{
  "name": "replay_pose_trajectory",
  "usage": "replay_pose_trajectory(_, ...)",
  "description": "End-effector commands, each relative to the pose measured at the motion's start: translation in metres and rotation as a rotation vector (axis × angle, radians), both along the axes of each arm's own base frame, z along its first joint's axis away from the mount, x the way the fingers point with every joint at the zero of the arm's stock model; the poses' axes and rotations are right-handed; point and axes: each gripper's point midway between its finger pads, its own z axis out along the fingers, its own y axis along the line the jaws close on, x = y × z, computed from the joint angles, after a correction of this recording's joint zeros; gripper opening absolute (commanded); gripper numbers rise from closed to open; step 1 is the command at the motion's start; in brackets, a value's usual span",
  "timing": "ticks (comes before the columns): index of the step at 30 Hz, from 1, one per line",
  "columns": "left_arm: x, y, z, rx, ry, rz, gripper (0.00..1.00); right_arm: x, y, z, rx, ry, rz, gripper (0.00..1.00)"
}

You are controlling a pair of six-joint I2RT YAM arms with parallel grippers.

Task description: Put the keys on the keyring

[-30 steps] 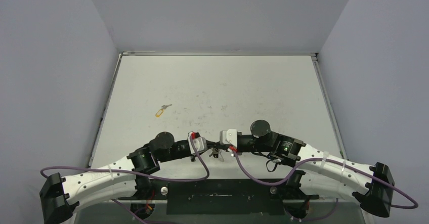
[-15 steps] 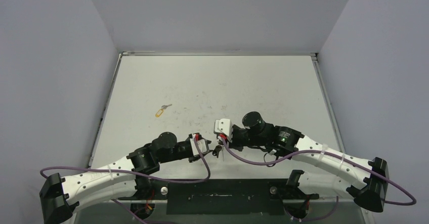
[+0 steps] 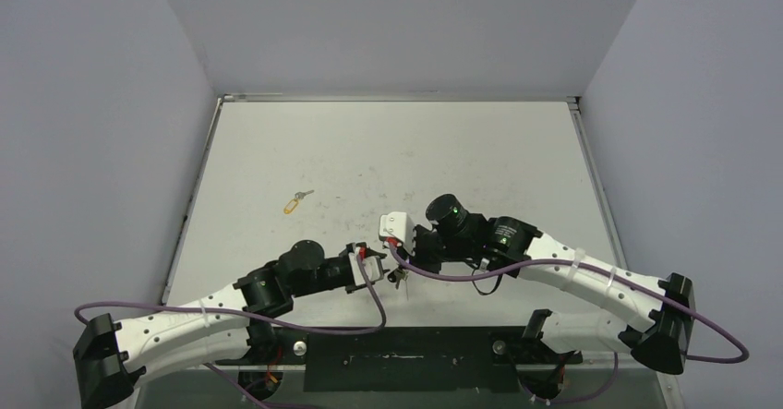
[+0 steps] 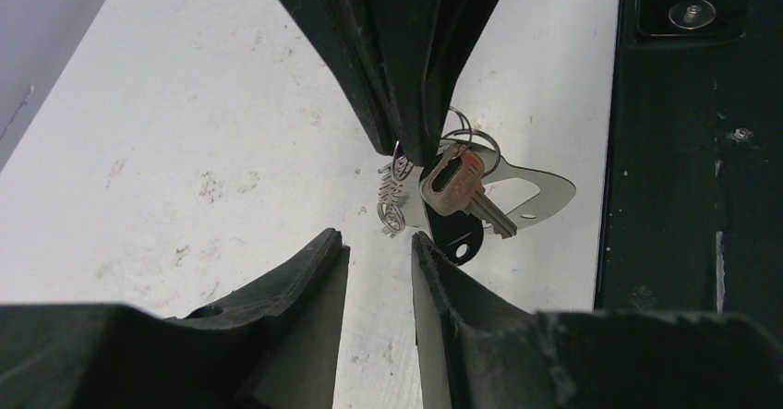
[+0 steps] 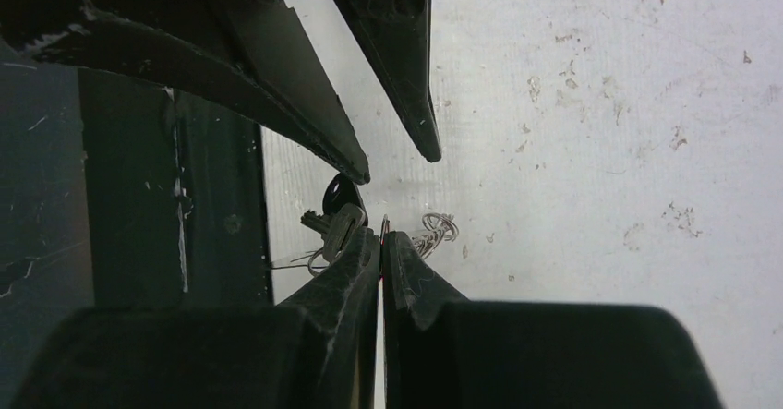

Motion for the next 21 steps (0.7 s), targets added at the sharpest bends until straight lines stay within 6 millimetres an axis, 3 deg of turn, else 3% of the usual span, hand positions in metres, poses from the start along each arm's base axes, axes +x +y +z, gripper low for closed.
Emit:
replay_pose_trajectory(1, -0.007, -0.012, 0.043, -0.096, -0.095, -0.088, 0.30, -0.002, 0.008, 0.021, 0.030, 0.009, 0.036, 0.00)
replay_pose_trajectory(5, -0.011, -0.011, 0.044, -0.096, -0.101, -0.104, 0.29, -0.004, 0.010, 0.023, 0.027, 0.025, 0.060, 0.00)
replay_pose_trajectory(10, -0.010, -0.015, 0.053, -0.143, -0.105, -0.102, 0.18, -0.008, 0.013, 0.024, 0.030, 0.041, 0.085, 0.00)
replay_pose_trajectory(21, -0.020, -0.030, 0.052, -0.171, -0.077, -0.185, 0.22, -0.006, 0.014, 0.024, 0.038, 0.037, 0.070, 0.00)
